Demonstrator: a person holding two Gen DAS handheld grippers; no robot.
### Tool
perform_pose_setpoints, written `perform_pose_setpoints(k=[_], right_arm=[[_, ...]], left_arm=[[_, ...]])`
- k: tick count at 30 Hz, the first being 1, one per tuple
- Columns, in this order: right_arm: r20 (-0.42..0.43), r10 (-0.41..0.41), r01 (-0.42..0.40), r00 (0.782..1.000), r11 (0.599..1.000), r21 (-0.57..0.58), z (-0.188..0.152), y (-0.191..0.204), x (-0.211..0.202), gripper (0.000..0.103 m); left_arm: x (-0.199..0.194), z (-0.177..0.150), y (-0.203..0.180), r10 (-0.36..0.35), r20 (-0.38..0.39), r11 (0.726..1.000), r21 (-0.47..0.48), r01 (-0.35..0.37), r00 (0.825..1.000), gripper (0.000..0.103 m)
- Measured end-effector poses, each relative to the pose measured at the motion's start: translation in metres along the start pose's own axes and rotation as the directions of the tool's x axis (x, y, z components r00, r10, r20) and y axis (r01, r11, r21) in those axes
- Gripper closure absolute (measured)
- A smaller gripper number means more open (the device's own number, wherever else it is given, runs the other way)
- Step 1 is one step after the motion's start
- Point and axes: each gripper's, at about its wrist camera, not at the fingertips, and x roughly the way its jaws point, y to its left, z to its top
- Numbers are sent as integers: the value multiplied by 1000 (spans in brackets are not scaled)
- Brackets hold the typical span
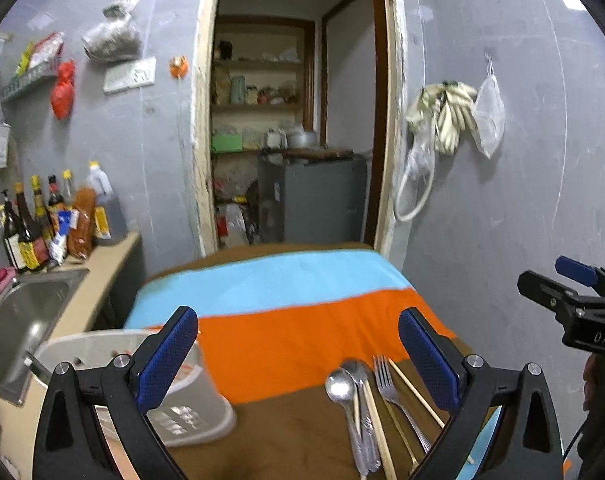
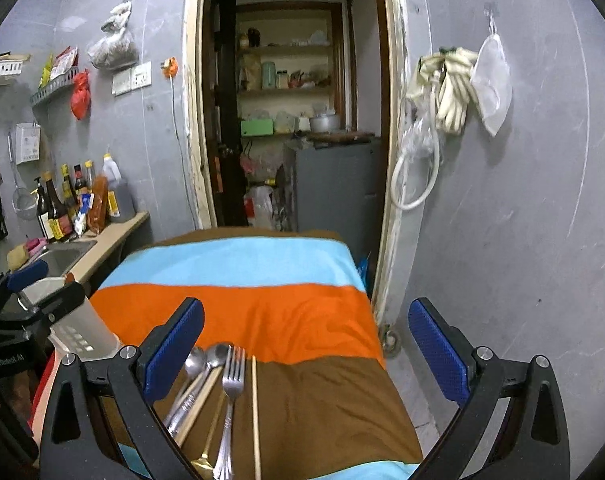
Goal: Organize utensils
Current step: 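Move both tools back over the remaining utensils, then grasp a metal spoon with the left tool while the right tool grasps a chopstick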
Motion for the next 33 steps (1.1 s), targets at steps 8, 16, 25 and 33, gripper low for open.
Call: perform_pose_setpoints(k=[8, 16, 25, 33], right_arm=[[-115, 99, -97, 988, 995, 27, -39, -18, 55, 3], [-252, 217, -209, 943, 976, 58, -76, -11, 114, 38], [-342, 321, -322, 883, 945, 55, -100, 12, 155, 66], [-394, 364, -377, 844, 925, 48, -106, 25, 172, 79]], left_arm=[[50, -33, -12, -29, -134, 999, -32, 25, 991, 2], [101, -54, -5, -58, -252, 996, -78, 39, 966, 16], [150, -79, 3, -147, -370, 984, -149, 98, 917, 50], [169, -87, 3, -209, -412, 974, -172, 149, 887, 59]])
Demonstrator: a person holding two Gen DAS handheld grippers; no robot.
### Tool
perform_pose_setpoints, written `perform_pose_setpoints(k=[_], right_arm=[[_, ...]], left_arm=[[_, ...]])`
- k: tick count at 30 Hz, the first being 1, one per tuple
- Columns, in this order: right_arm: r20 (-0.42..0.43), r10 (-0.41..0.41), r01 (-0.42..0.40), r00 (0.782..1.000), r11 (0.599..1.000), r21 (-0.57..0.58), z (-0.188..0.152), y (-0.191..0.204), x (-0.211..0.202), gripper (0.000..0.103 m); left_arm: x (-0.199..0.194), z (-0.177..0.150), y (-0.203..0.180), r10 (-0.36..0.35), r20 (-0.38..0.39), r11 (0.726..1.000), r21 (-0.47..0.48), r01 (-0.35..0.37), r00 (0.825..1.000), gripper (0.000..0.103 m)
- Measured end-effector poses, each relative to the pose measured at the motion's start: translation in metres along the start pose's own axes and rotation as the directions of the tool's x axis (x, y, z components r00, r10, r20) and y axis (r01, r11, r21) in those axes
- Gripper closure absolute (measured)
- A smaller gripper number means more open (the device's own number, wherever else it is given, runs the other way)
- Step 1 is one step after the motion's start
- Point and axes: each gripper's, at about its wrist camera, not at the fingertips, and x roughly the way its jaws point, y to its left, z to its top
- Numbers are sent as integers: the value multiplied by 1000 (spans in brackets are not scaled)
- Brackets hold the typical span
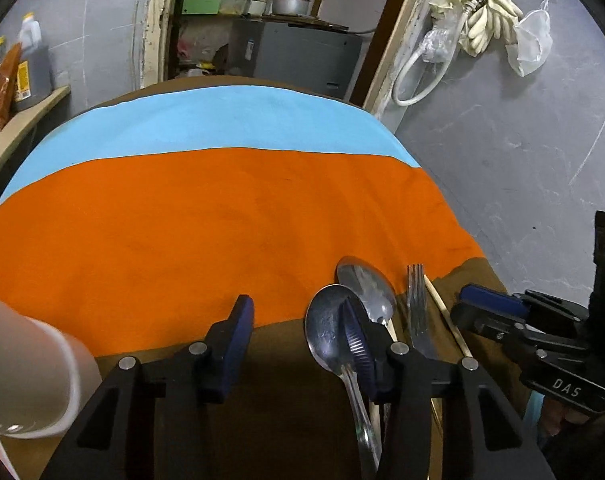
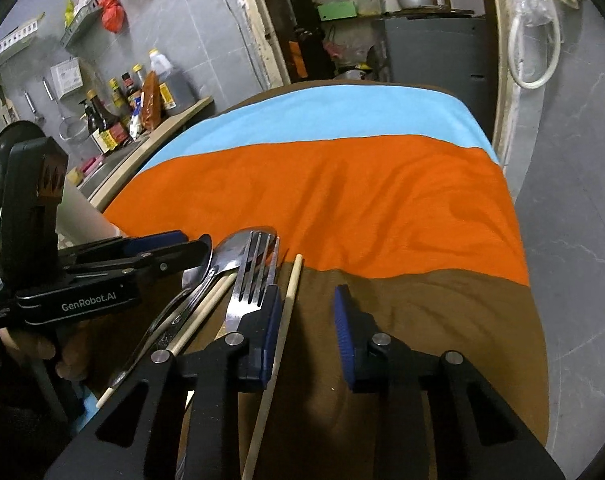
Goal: Organize utensils
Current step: 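Grasp a metal spoon with the left tool while the right tool grasps a chopstick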
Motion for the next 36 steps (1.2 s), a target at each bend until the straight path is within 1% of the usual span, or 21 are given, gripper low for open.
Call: perform_pose_setpoints(k=[3, 9, 10, 11, 12, 14, 17, 21, 26, 30, 32, 36], right_arm=[[-18, 0, 0, 1000, 1000, -11, 5, 2, 7, 79], [-63, -17, 14, 998, 999, -50, 11, 7, 14, 79], [-71, -22, 18, 997, 998, -56, 12, 8, 15, 79], [-77, -24, 20, 997, 998, -57, 12, 8, 15, 79], [-85, -26, 22, 996, 998, -58, 12, 8, 15, 79], [-100, -32, 26, 994, 998, -54, 14, 8, 15, 79], [-113, -40, 34, 993, 998, -59, 15, 9, 14, 79], [-130, -56, 47, 990, 996, -73, 15, 11, 14, 79], [-147, -57, 47, 988, 996, -72, 17, 11, 12, 80], [-160, -61, 51, 985, 997, -65, 16, 12, 10, 92], [-166, -63, 54, 984, 997, -59, 16, 12, 8, 95], [-165, -71, 62, 984, 997, -55, 13, 13, 3, 99]], left_arm=[[5, 2, 2, -30, -16, 1000, -1, 30, 999, 59], [10, 8, 2, -66, -43, 998, 17, 67, 997, 60], [11, 9, 2, -70, -47, 997, 22, 71, 996, 61], [11, 9, 2, -76, -53, 997, 27, 78, 996, 68], [12, 10, 1, -89, -61, 995, 30, 91, 994, 77], [14, 11, -1, -120, -82, 992, 26, 122, 989, 84], [16, 12, -2, -121, -97, 992, 31, 124, 988, 84], [16, 15, -1, -117, -115, 993, 22, 120, 987, 92], [8, 11, 0, -124, -114, 992, -1, 125, 986, 96], [1, 7, -3, -148, -110, 989, -5, 148, 983, 99], [-4, 5, -7, -161, -110, 987, 1, 162, 981, 99], [-12, 2, -12, -173, -104, 985, 2, 174, 979, 100]])
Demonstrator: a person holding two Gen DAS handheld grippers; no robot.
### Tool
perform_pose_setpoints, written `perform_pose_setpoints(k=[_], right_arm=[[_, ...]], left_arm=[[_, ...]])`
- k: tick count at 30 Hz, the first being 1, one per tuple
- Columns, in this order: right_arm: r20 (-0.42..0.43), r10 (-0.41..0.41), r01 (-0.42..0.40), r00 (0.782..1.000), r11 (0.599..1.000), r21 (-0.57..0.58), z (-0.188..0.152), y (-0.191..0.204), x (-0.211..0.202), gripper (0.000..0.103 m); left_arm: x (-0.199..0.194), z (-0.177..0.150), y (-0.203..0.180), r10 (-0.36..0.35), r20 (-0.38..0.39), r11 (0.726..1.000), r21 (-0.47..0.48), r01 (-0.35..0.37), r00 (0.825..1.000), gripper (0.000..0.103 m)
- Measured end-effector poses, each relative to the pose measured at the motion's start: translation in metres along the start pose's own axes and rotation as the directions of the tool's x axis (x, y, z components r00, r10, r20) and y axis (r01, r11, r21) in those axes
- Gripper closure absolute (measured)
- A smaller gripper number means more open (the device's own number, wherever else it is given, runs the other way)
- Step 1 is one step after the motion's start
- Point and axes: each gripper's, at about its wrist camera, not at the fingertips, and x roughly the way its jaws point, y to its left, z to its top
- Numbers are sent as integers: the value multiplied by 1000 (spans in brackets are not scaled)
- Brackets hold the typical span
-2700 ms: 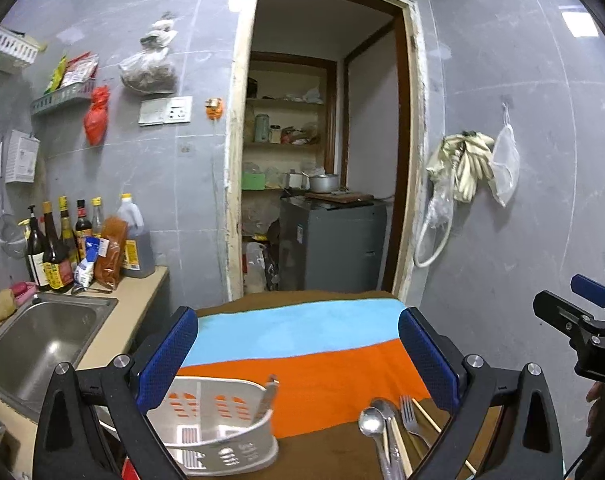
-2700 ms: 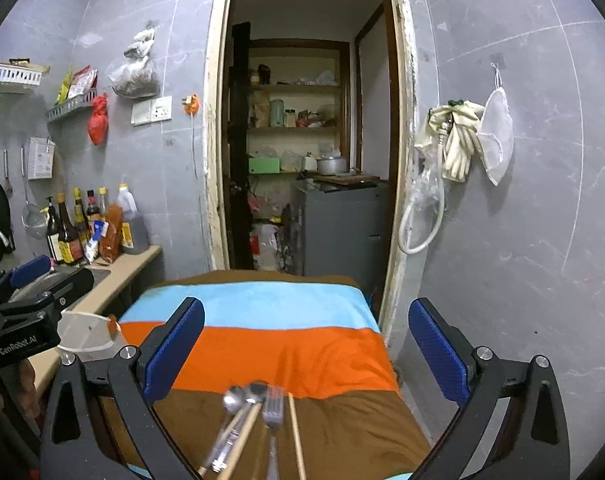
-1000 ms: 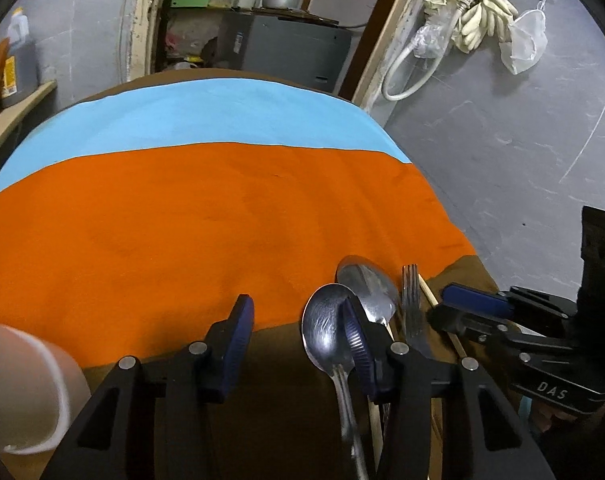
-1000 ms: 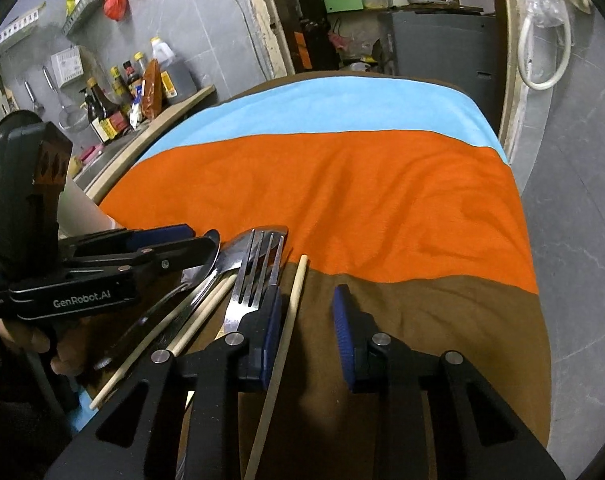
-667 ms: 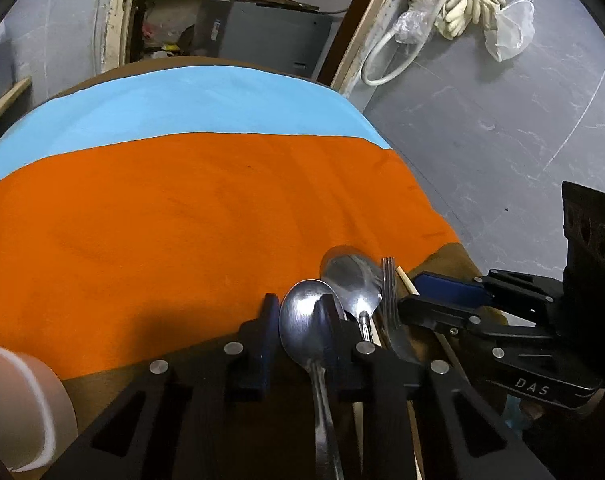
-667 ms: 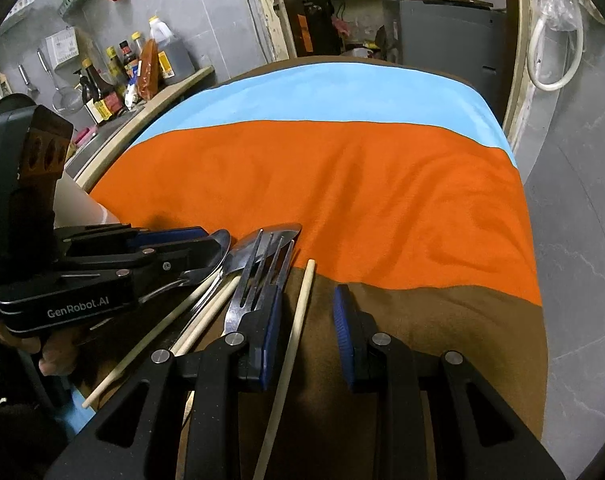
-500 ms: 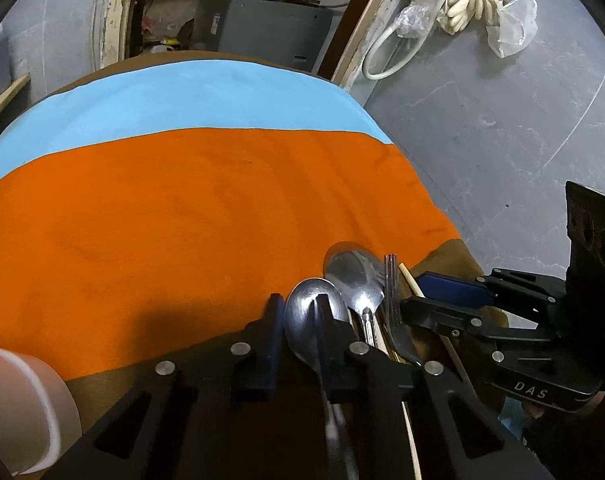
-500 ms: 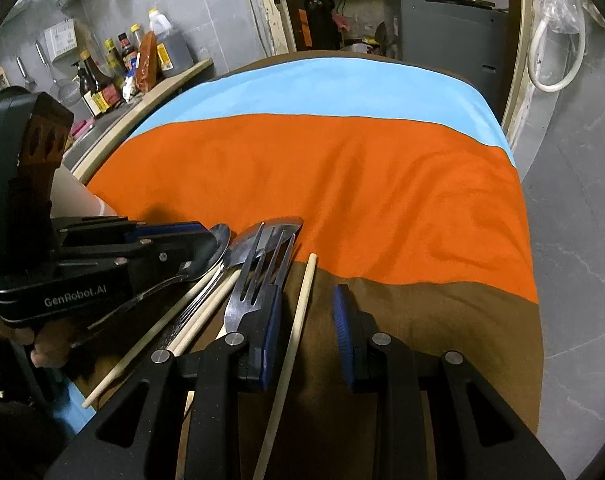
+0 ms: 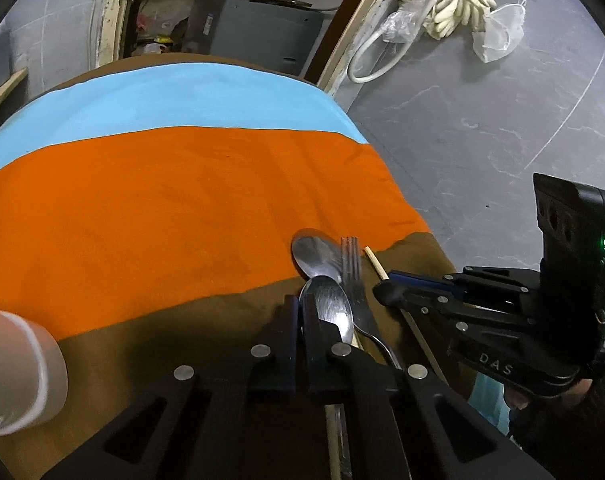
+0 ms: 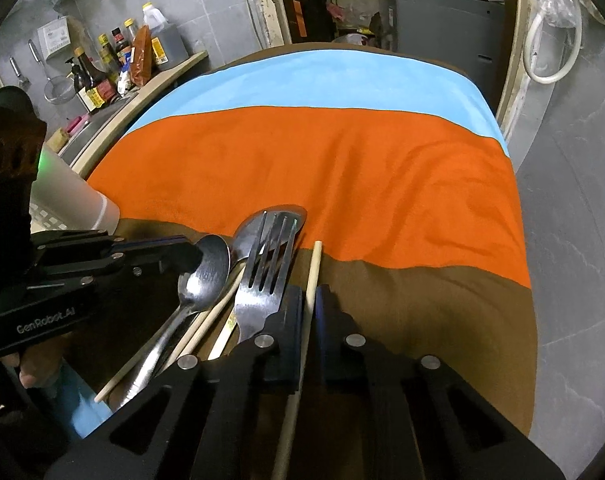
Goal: Organize utensils
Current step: 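Grasp a metal spoon with the left tool while the right tool grasps a chopstick, then lift the spoon and chopstick with both tools over the white basket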
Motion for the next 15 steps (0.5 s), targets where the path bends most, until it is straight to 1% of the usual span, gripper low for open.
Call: perform_pose_setpoints(k=[4, 8, 10, 12, 15], right_arm=[[5, 8, -8, 1000, 999, 31, -5, -3, -5, 99], [26, 9, -10, 1000, 999, 49, -7, -7, -15, 99], [54, 16, -19, 998, 998, 60, -8, -8, -24, 99], [86, 28, -34, 996, 997, 74, -8, -10, -32, 99], [170, 38, -55, 985, 993, 101, -11, -8, -51, 99]], left_arm=[[-6, -4, -3, -2, 3, 1000, -2, 2, 1000, 101], [-14, -7, -7, 14, 13, 1000, 2, -14, 1000, 101], [-18, -8, -11, 32, 20, 999, 7, -32, 999, 101], [-27, -10, -17, 71, 45, 997, 28, -72, 996, 102], [-42, -14, -24, 114, 96, 992, 47, -119, 989, 102]])
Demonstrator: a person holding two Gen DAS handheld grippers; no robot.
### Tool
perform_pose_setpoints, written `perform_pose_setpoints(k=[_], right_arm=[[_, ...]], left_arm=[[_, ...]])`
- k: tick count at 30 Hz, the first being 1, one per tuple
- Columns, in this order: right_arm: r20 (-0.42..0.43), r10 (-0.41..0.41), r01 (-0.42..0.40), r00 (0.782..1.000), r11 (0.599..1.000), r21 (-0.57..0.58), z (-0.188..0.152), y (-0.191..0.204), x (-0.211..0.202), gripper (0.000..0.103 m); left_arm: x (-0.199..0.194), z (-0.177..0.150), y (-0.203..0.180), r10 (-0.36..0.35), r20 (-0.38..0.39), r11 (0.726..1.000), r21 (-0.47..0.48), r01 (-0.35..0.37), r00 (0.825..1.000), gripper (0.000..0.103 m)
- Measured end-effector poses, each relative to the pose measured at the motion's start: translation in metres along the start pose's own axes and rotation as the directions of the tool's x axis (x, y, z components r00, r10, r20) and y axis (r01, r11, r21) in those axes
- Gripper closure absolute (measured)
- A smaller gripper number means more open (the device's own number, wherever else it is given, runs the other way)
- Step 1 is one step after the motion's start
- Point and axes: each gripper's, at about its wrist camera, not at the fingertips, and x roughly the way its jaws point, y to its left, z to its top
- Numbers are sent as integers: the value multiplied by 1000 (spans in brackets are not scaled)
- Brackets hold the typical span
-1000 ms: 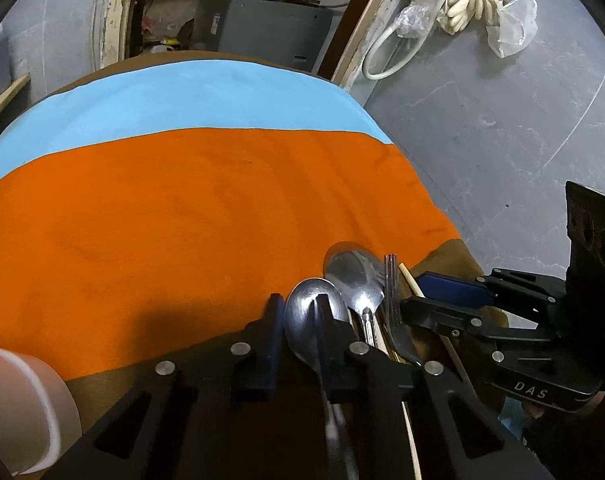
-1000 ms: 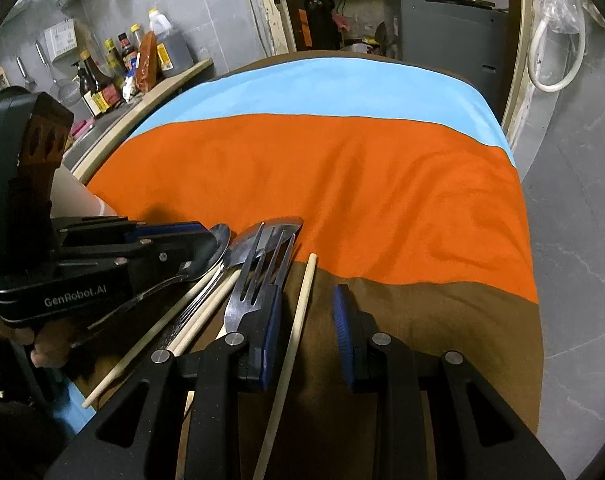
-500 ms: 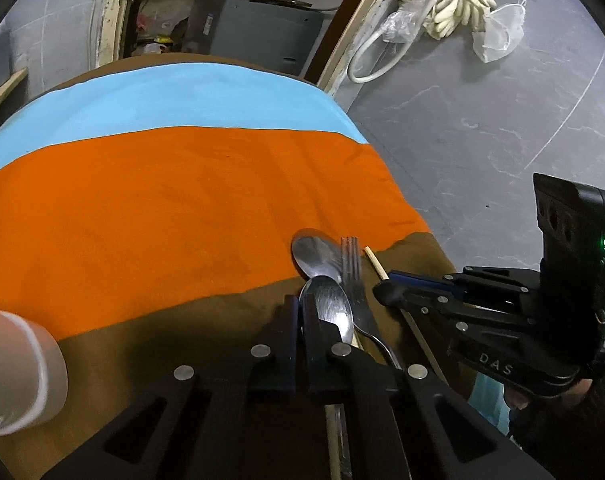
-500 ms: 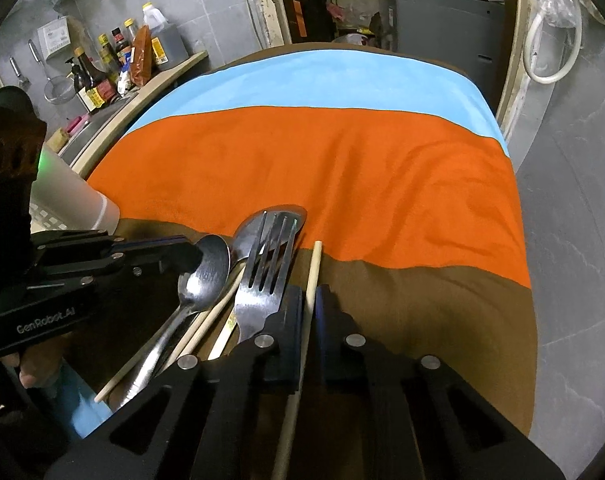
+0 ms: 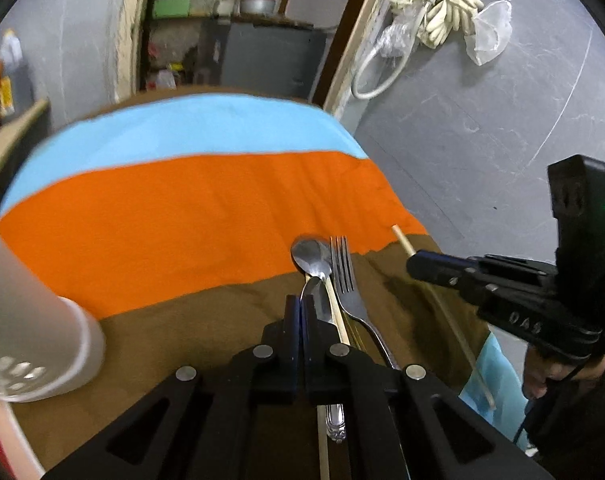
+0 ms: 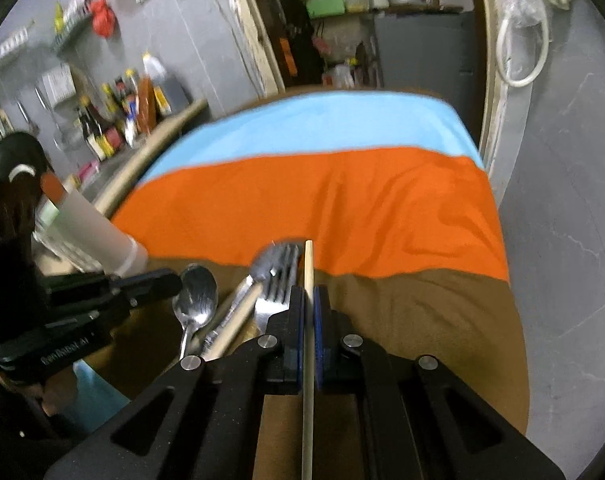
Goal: Organize utensils
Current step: 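Lift the spoon and chopstick with both tools over the white basket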
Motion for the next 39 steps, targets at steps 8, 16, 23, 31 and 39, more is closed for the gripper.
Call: perform_pose_setpoints(k=[8, 16, 23, 31, 39], right_arm=[[224, 48, -68, 973, 994, 84, -3, 10, -45, 99], [393, 94, -115, 915, 993, 30, 18, 58, -77, 99], [486, 163, -169, 859, 985, -33, 51, 116, -90, 99], [546, 262, -239, 796, 964, -114, 87, 192, -80, 99], [624, 296, -273, 723, 952, -135, 97, 255, -59, 99]], left_arm=[[-48, -3, -4, 90, 157, 996, 10, -93, 983, 101], [-101, 15, 6, 101, 269, 994, 21, -111, 958, 101], [-162, 31, 37, 154, 346, 987, -19, -157, 925, 102], [-235, 40, 102, 304, 430, 953, -141, -269, 850, 102], [-264, 40, 171, 473, 441, 881, -261, -395, 763, 102]])
